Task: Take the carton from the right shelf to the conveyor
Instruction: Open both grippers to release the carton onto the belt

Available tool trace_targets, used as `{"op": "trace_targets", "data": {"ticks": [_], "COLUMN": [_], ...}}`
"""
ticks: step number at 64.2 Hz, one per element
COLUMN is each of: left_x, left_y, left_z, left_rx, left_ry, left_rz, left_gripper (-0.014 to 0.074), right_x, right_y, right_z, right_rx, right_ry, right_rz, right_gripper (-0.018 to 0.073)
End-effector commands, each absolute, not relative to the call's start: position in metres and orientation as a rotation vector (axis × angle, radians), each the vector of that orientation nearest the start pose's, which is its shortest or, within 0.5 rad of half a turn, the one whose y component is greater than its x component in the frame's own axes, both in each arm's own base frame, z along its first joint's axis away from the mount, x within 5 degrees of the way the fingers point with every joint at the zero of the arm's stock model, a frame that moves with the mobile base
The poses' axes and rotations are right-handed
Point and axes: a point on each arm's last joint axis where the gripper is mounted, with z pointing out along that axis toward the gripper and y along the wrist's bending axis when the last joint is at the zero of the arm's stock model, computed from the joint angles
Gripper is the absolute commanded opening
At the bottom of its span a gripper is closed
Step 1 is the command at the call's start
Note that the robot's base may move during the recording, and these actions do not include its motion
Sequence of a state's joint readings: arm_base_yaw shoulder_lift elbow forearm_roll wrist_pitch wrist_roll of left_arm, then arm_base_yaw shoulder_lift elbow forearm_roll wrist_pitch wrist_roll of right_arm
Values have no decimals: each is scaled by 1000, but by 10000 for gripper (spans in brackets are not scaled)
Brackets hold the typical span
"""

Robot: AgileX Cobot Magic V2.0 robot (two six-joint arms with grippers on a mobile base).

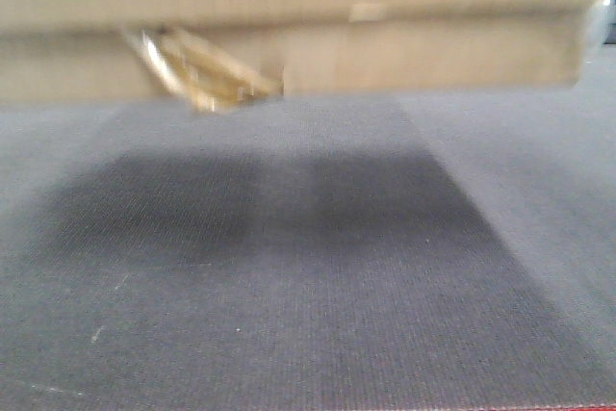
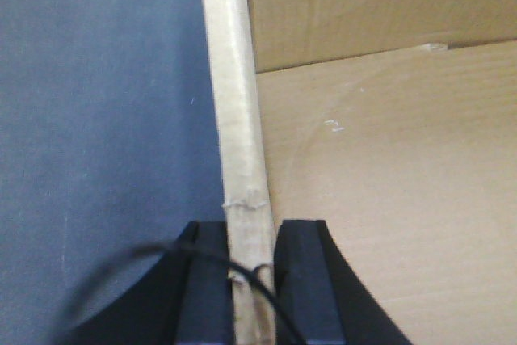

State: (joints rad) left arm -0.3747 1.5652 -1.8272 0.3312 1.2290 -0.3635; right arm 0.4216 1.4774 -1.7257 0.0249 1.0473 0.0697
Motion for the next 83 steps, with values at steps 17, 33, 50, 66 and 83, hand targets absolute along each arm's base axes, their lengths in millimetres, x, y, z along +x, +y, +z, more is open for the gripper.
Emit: {"op": "trace_targets", "data": {"ticks": [17, 33, 50, 66, 83], "left_x": [361, 377, 376, 337, 268], "left_y": [-97, -101, -100, -87, -60], "left_z": [402, 386, 387, 433, 480], "left_rx": [57, 86, 83, 39, 28], "left_ry": [2411, 2402, 2407, 2330, 2131], "left_rz": [176, 203, 208, 169, 142], "left_gripper": [-16, 129, 589, 437, 64], "right_x": [355, 364, 359, 331, 278], "right_y": [149, 151, 148, 123, 64], "right_z": [387, 377, 382, 425, 468], "right_rx": [-404, -399, -406, -353, -197], "right_ry": [2323, 2329, 2333, 2243, 2167], "right_rz": [235, 232, 213, 208, 150], "right_gripper": [-64, -7, 571, 568, 144]}}
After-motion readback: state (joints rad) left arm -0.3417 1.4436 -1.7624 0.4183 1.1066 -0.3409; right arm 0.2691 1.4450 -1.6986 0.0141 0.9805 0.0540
